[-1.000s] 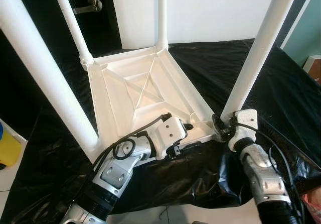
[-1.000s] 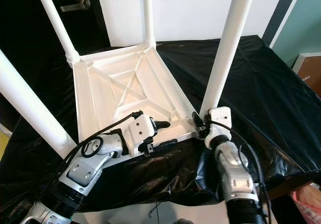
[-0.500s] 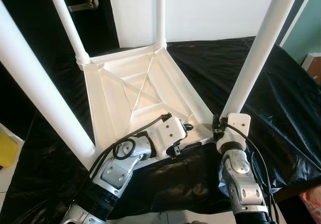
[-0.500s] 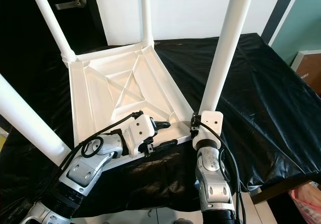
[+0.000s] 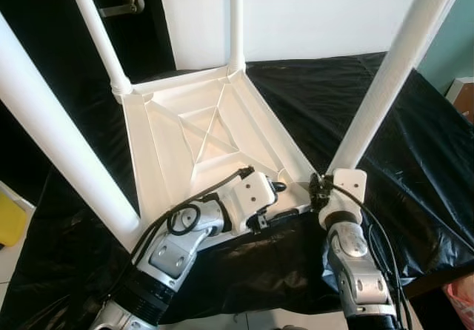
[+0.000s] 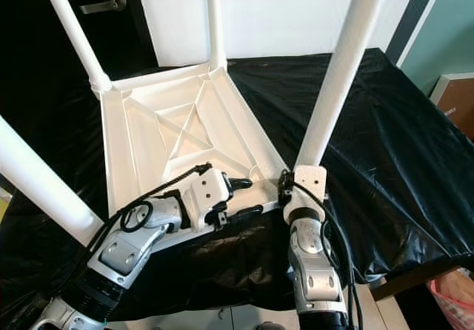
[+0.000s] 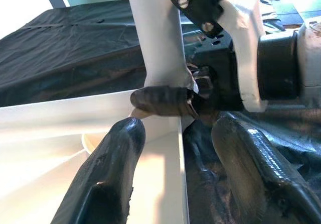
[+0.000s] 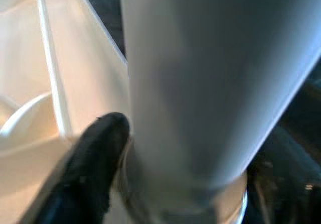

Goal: Building children table

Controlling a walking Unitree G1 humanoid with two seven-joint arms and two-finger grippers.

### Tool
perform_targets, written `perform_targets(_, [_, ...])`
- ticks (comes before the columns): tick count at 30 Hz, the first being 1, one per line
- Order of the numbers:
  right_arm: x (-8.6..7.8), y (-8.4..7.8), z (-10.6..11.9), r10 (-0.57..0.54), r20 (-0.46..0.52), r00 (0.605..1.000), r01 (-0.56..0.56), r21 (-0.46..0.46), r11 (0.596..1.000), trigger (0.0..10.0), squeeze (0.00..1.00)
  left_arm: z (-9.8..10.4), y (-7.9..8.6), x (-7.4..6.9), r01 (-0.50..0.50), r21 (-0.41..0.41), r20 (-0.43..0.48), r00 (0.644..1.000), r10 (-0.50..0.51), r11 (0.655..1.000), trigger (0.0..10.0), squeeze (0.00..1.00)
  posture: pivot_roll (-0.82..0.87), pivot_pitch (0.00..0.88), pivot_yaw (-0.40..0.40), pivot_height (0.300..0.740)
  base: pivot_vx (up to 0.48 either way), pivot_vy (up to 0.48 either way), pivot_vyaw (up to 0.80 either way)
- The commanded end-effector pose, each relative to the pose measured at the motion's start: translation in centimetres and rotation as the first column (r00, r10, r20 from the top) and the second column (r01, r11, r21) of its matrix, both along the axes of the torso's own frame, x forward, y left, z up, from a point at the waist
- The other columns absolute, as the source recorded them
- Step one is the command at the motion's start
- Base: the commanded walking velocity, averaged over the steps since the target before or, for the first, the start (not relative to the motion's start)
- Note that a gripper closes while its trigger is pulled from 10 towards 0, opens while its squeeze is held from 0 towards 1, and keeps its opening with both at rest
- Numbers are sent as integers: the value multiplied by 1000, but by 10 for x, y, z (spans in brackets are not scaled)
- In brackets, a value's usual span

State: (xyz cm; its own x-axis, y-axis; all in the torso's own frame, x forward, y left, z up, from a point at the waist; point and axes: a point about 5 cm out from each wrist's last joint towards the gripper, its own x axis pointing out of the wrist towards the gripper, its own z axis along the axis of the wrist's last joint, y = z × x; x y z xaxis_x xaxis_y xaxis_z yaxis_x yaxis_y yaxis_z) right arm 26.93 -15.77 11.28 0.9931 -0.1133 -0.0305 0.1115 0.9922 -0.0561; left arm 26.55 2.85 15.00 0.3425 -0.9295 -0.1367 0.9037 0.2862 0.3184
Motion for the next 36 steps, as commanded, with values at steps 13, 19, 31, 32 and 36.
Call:
perform_targets(13, [-4, -40, 16, 344, 79, 936, -337, -86, 938, 10000, 0, -5, -2, -5, -1, 3, -16, 1000, 1, 1000, 10000, 0, -160, 68, 30, 740, 0, 0, 0])
perform_targets(19, [2, -55, 18, 533, -6, 846, -531, -107, 841, 10000, 0, -6, -2, -4, 10, 9, -12, 1000, -10, 1000, 10000, 0, -166, 55, 37, 740, 0, 0, 0])
perform_targets(31, [18, -55, 14, 700, -126, 703, -711, -115, 694, 9333, 0, -5, -3, -4, 12, 11, -10, 1000, -12, 1000, 10000, 0, -150, 52, 37, 740, 0, 0, 0])
perform_targets(32, [19, -56, 12, 704, -135, 697, -717, -114, 688, 4980, 0, -5, -2, -4, 10, 11, -10, 1000, -10, 1000, 10000, 0, -149, 52, 36, 740, 0, 0, 0])
perform_targets(36, [21, -61, 10, 702, -148, 697, -717, -116, 687, 0, 0, -5, -1, -4, 5, 11, -10, 1000, -5, 1000, 10000, 0, -146, 53, 35, 740, 0, 0, 0])
